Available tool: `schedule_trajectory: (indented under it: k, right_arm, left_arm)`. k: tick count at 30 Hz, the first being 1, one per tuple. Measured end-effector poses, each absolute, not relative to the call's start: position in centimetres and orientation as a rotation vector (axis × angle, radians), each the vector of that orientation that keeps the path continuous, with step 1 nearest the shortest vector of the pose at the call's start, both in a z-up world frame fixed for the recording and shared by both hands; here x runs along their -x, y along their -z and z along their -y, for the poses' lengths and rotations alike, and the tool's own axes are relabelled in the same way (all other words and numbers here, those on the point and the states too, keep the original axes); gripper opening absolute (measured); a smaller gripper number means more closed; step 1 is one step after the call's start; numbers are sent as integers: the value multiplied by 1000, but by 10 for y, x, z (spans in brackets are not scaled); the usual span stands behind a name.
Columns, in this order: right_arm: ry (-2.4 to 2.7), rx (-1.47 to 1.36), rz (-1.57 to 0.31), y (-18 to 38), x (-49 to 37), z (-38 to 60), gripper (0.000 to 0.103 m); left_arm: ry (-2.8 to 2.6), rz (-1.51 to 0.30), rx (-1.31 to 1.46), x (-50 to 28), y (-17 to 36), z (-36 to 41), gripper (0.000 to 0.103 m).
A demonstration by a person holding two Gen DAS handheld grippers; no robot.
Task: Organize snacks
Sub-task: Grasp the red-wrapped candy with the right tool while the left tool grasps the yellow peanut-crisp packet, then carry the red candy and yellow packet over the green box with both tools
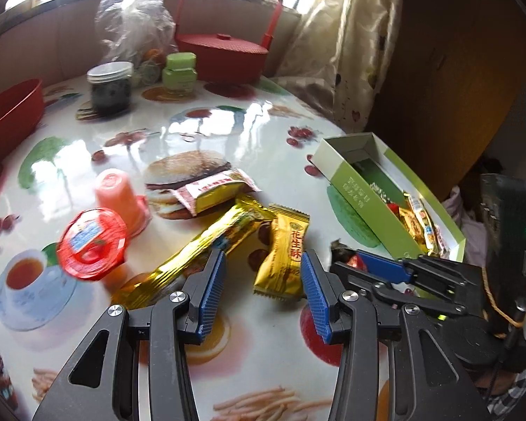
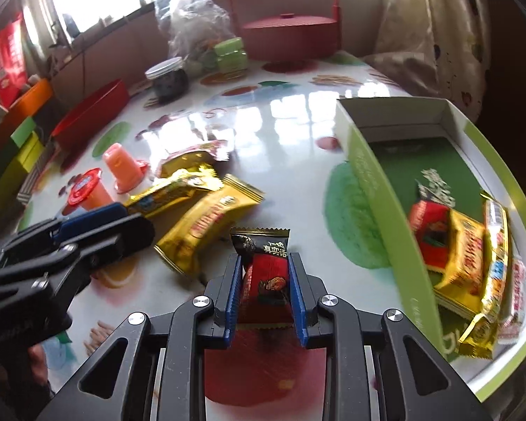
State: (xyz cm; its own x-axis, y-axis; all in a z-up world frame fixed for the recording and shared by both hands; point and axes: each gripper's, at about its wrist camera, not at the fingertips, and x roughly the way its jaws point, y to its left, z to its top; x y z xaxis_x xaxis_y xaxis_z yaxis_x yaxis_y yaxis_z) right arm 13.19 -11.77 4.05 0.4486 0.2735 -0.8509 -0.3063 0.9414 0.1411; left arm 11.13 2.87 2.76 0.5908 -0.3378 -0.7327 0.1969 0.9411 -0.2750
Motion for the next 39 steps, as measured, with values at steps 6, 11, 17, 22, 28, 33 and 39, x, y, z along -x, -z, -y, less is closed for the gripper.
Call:
schedule_trajectory:
  k: [6,11,17,22,28,33,39]
  right_arm:
    - [-336,44,-1038,-41,-123,131,25]
    - [-334,21,-1034,-41,-119,138,25]
    - [-342,16,-1028,-41,-117,141,25]
    - [-349,8,-1025,-41,-116,143,25]
    - [-349,10,-1024,-41,-116,143,25]
    - [-348,9,-1025,-41,-116,142,25]
    - [-346,12,-1025,-41,-115,143,25]
  left_arm:
    - [342,-899,126,-125,-22,-10,46]
    - [350,-921,67,-132,-14,6,46]
    - [339,-940,43,-140,-9,13,46]
    - [333,-942,27,-144,-8,16,46]
    - [322,-936,23,-143,-8,17,41]
    - [323,-941,34,-142,-8,14,28]
    - [327,-940,41,-139,-8,13,26]
